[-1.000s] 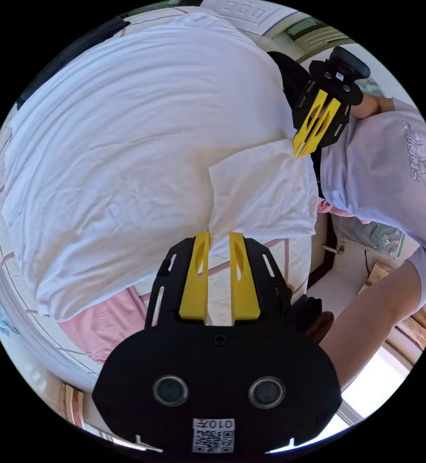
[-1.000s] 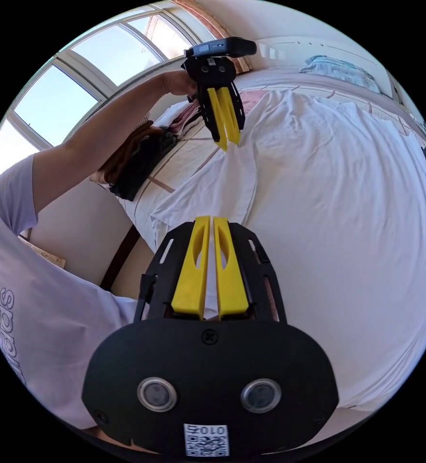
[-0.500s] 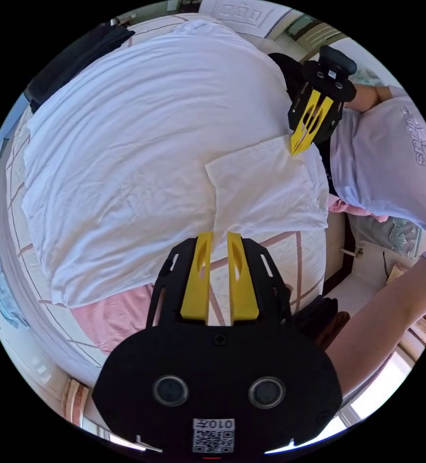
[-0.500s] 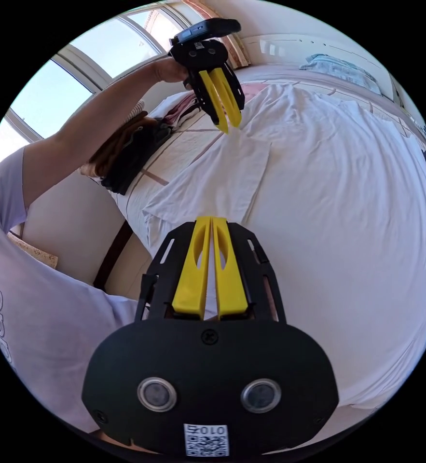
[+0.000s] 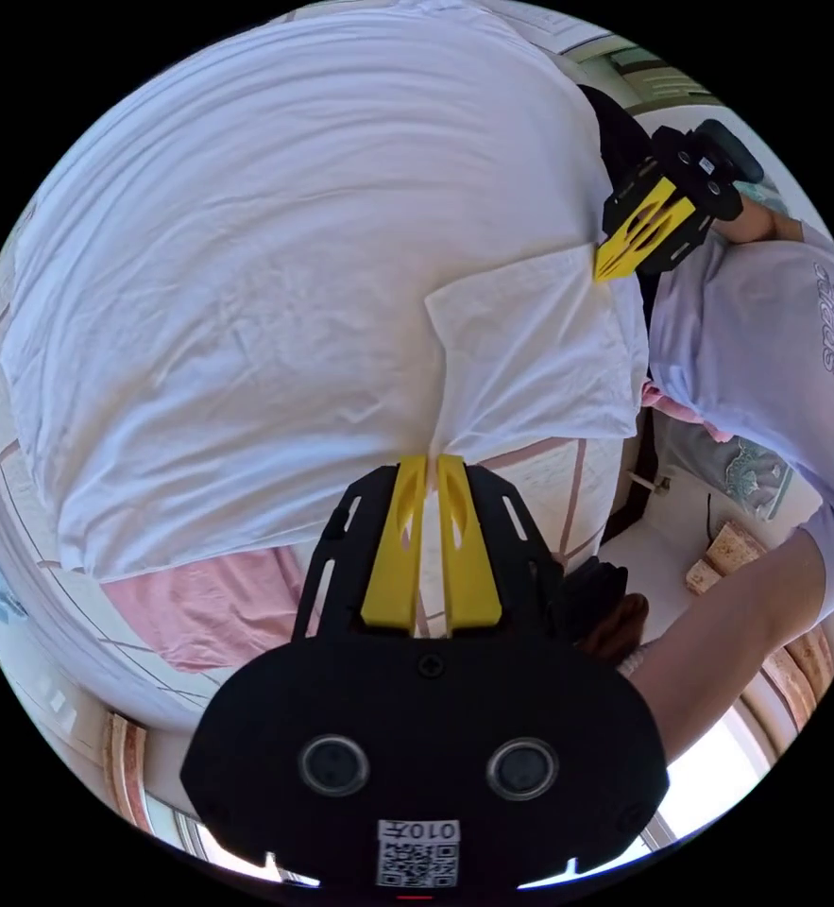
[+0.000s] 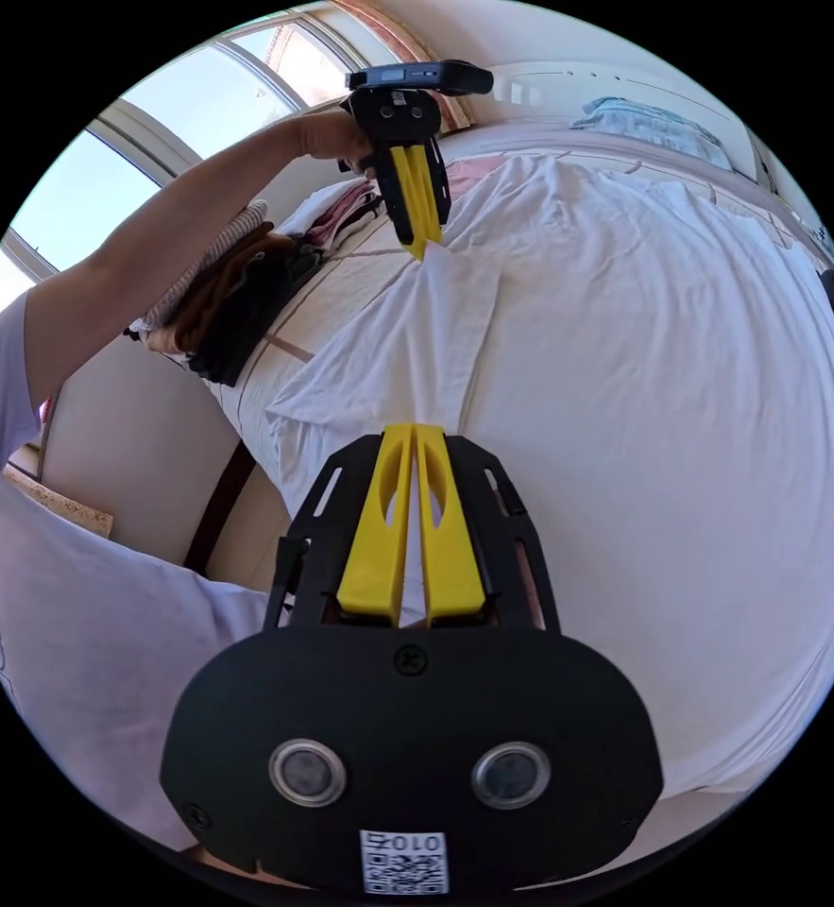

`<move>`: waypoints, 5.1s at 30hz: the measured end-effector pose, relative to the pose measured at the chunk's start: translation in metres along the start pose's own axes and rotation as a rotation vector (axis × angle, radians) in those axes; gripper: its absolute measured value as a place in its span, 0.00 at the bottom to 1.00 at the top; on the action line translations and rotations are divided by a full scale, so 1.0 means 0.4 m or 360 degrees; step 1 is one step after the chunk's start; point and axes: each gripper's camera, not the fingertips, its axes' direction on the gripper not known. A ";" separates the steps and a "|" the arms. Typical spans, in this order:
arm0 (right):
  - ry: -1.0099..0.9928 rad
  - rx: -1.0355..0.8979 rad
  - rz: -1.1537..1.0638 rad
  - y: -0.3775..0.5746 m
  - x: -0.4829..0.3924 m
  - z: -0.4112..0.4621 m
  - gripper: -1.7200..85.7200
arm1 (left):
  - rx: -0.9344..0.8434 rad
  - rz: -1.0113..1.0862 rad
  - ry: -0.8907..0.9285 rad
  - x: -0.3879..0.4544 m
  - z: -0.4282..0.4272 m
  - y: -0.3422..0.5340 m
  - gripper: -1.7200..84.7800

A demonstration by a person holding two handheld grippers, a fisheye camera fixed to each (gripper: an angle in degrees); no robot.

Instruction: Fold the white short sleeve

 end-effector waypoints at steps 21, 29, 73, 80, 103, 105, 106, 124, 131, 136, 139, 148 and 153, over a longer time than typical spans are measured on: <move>0.0573 0.0893 0.1038 0.536 0.417 -0.574 0.10 | 0.1454 -0.0377 -0.0217 0.392 0.212 0.309 0.12; 0.0597 0.1056 0.1597 0.760 0.657 -0.710 0.13 | 0.1772 -0.0820 -0.0103 0.418 0.384 0.308 0.10; 0.0773 0.0704 0.0549 0.743 0.209 -0.457 0.11 | 0.1709 -0.0433 0.0040 0.199 0.224 -0.168 0.15; 0.0716 0.0442 0.0592 0.717 0.257 -0.341 0.12 | 0.1406 -0.0442 0.0010 0.122 0.189 -0.451 0.16; 0.0931 0.0358 0.0342 0.742 0.008 -0.173 0.13 | 0.1407 -0.0945 -0.0805 0.956 0.584 0.018 0.17; 0.1022 0.0291 0.0161 0.753 -0.049 -0.117 0.13 | 0.1321 -0.0961 -0.0954 1.070 0.654 0.039 0.17; 0.1053 0.0259 0.0043 0.760 -0.080 -0.086 0.13 | 0.1255 -0.0944 -0.1037 1.134 0.693 0.041 0.18; 0.1565 -0.0207 -0.0650 0.749 -0.240 0.191 0.17 | 0.0725 -0.0544 -0.1532 1.264 0.857 -0.188 0.09; 0.1596 -0.0190 -0.0738 0.759 -0.241 0.192 0.16 | 0.1143 -0.0520 -0.1099 1.190 0.747 -0.045 0.02; 0.1585 -0.0202 -0.0808 0.744 -0.225 0.202 0.16 | 0.1341 -0.0693 -0.0487 0.972 0.673 0.084 0.02; 0.1604 -0.0187 -0.0812 0.734 -0.214 0.196 0.16 | 0.1431 -0.0747 -0.0355 0.873 0.649 0.142 0.02; 0.1594 -0.0129 -0.0788 0.712 -0.158 0.161 0.15 | 0.1534 -0.0822 -0.0190 0.700 0.654 0.257 0.02; 0.1599 -0.0120 -0.0836 0.699 -0.132 0.140 0.14 | 0.1573 -0.0866 -0.0137 0.648 0.670 0.296 0.02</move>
